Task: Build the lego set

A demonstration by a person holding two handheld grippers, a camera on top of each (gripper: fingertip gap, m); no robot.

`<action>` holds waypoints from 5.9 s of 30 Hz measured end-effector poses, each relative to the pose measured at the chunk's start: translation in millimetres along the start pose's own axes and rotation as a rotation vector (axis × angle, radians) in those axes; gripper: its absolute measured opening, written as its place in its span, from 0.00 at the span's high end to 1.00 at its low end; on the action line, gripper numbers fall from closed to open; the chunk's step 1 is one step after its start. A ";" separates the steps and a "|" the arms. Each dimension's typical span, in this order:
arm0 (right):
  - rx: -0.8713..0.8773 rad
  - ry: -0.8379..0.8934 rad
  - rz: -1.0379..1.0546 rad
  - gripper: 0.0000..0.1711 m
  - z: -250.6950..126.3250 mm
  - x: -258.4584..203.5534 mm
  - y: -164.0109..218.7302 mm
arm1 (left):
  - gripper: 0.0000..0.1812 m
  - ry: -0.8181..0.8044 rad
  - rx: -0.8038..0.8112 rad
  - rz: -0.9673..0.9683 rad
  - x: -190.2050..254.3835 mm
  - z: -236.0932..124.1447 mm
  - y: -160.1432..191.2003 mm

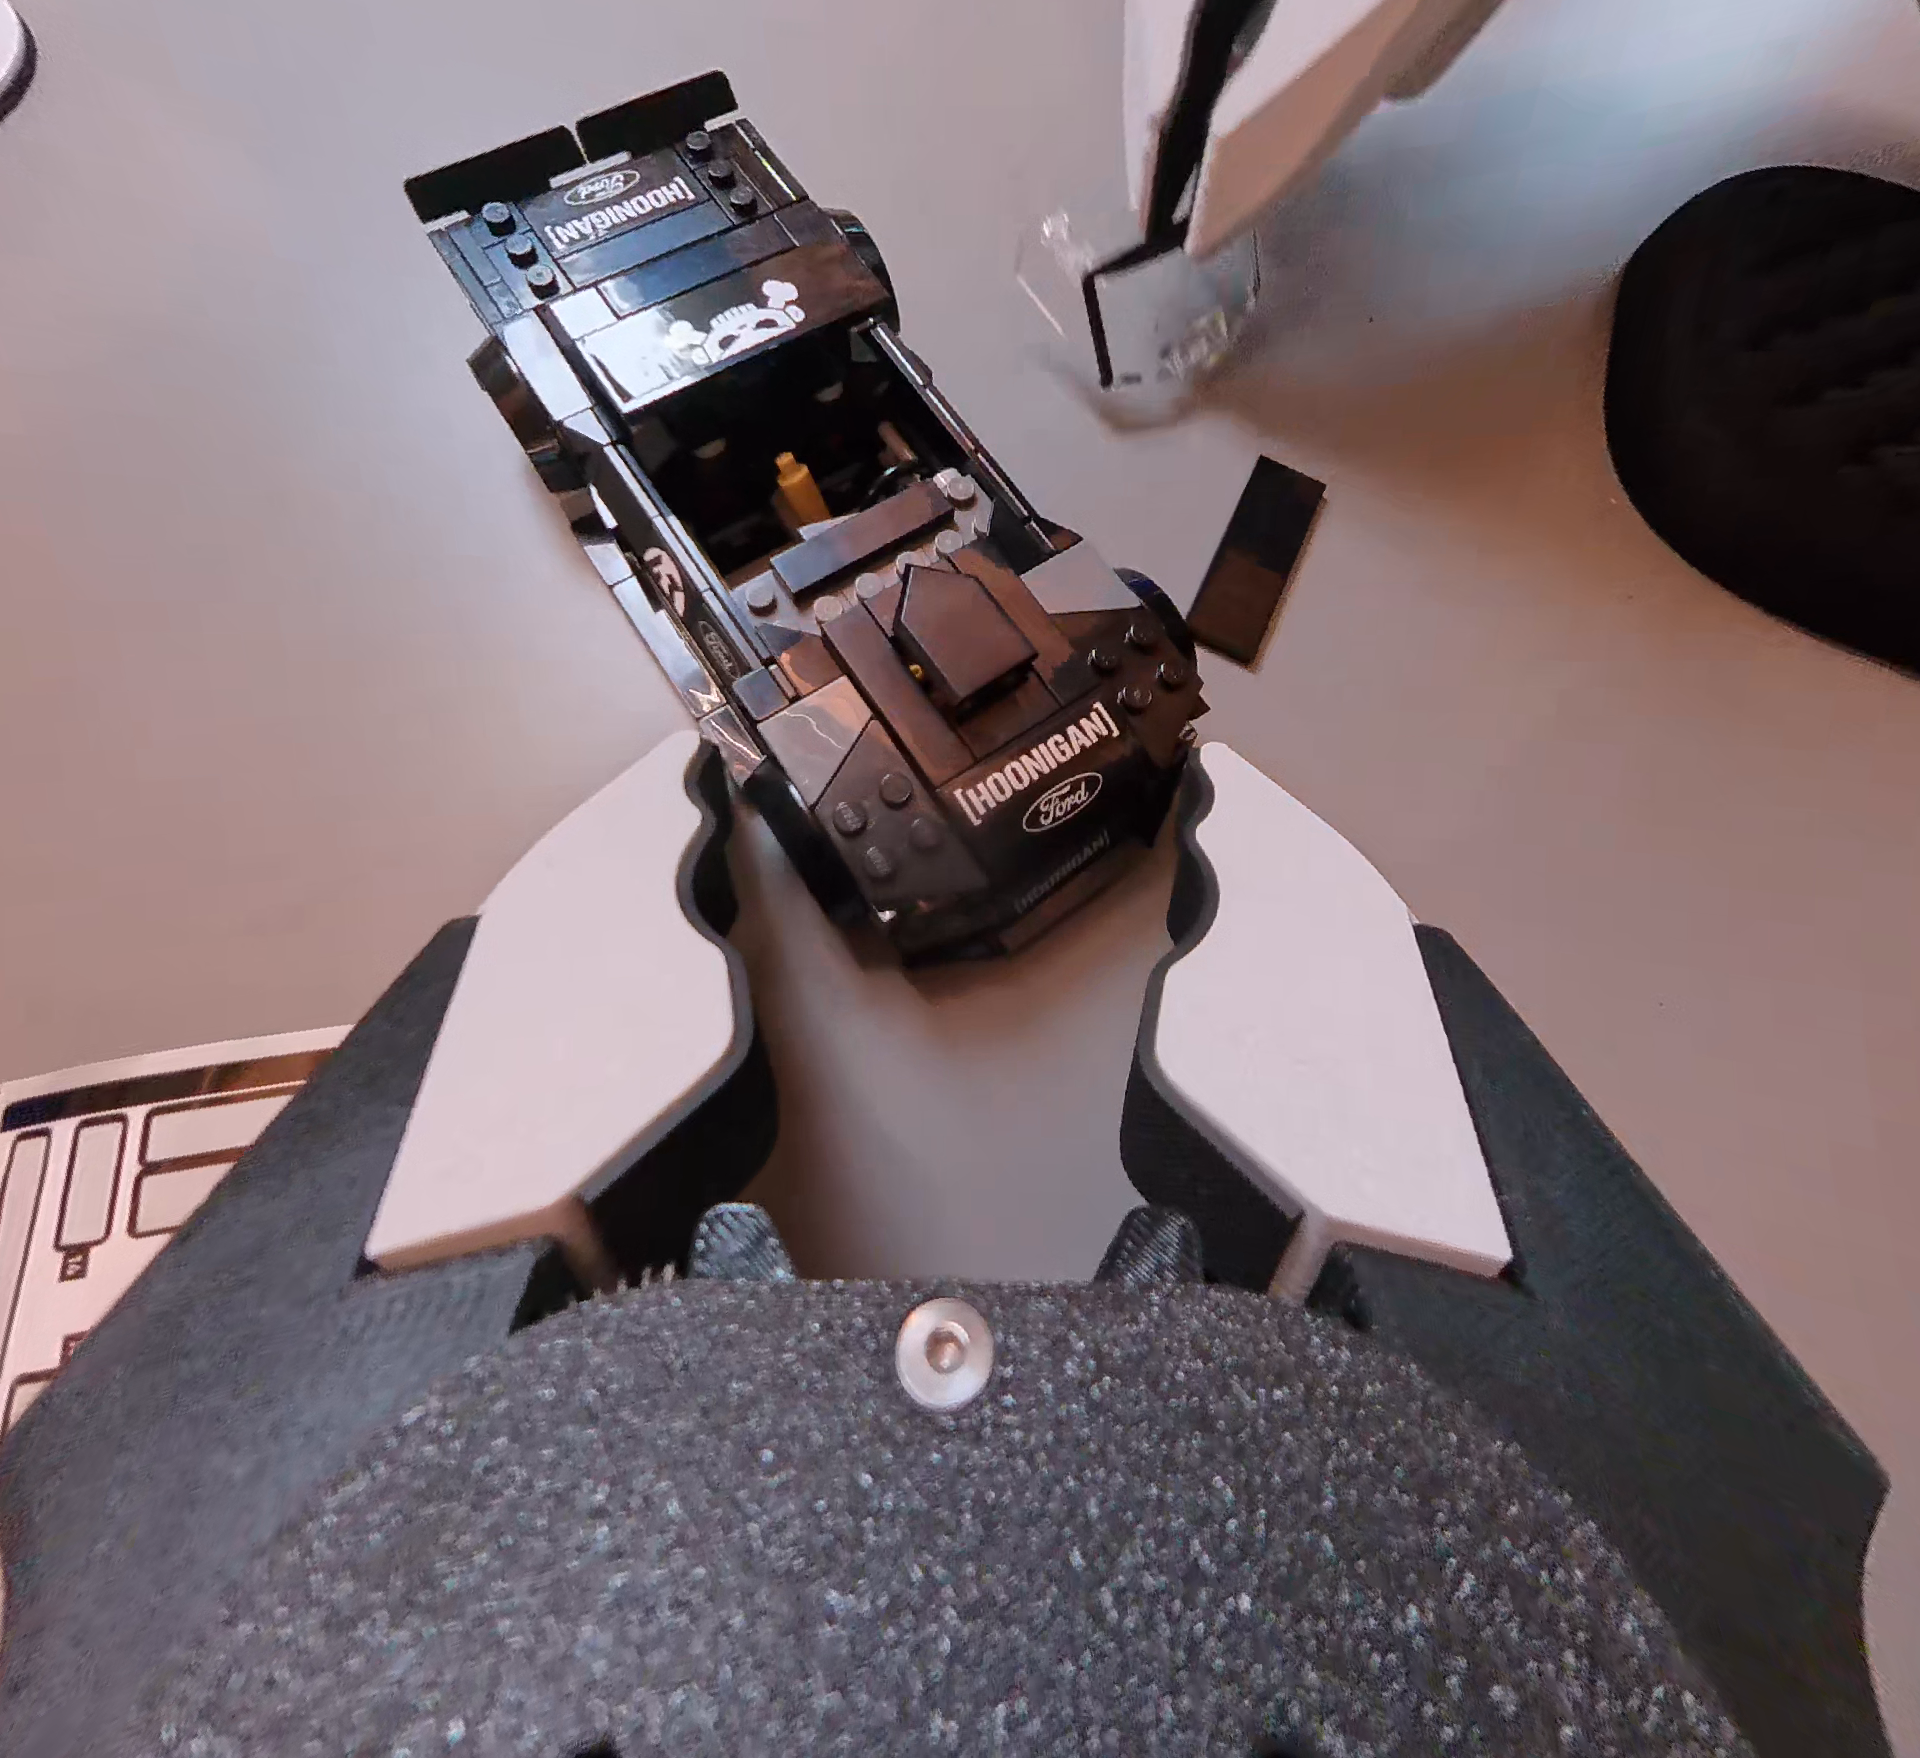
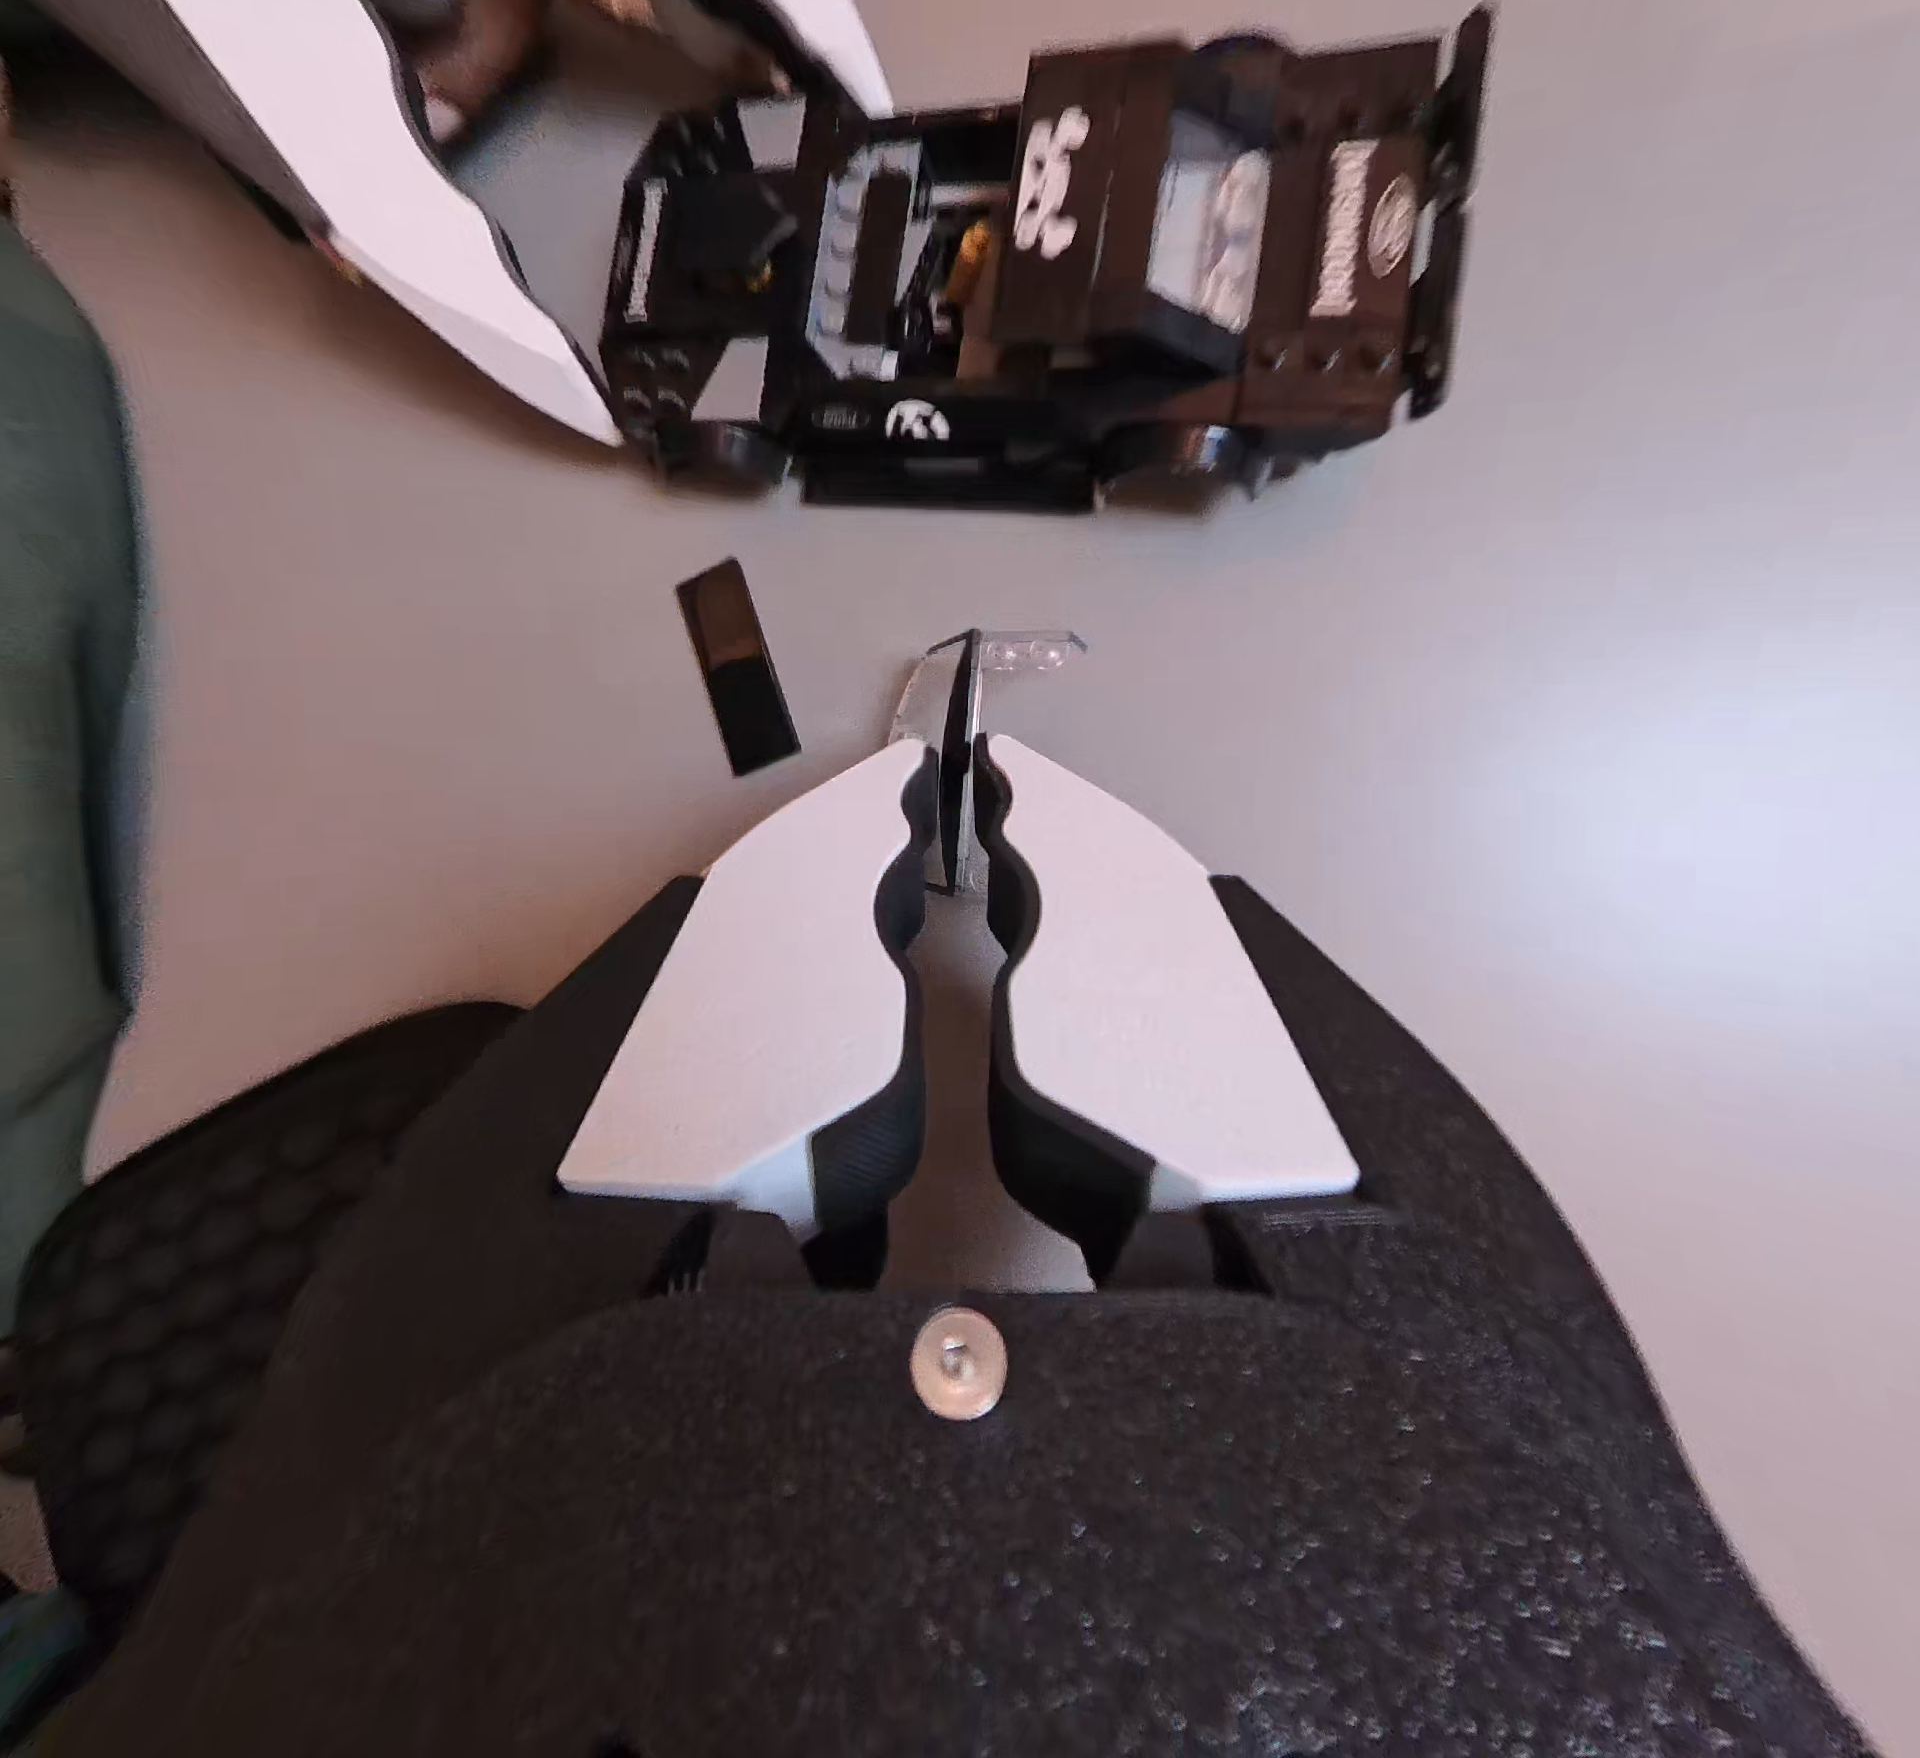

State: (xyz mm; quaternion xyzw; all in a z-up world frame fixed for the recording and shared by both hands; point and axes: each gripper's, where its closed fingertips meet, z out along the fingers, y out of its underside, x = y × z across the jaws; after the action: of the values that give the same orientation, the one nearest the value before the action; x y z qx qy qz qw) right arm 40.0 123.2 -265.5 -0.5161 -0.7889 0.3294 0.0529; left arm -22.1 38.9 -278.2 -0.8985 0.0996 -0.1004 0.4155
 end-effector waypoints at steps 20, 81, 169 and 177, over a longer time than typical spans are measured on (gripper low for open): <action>0.073 -0.083 -0.046 0.97 11.4 -22.3 -12.8 | 0.51 0.024 0.036 0.055 -0.5 -8.3 -5.7; 0.269 0.146 0.009 0.73 79.1 -52.3 -123.2 | 0.61 -0.007 -0.172 0.198 -57.7 -67.8 46.2; 0.807 -0.562 0.141 1.00 -22.2 -107.3 -162.1 | 0.67 0.356 0.421 -0.145 -26.0 -134.8 -17.6; 0.885 -0.516 0.198 1.00 -29.5 -98.9 -167.5 | 0.90 0.678 0.592 -0.091 33.0 -152.2 -45.8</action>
State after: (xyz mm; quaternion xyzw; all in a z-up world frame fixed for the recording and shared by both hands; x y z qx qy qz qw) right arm -32.5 11.0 -121.0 -0.4186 -0.5088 0.7513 0.0382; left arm -26.2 -51.4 -143.3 -0.6608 0.1574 -0.4313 0.5938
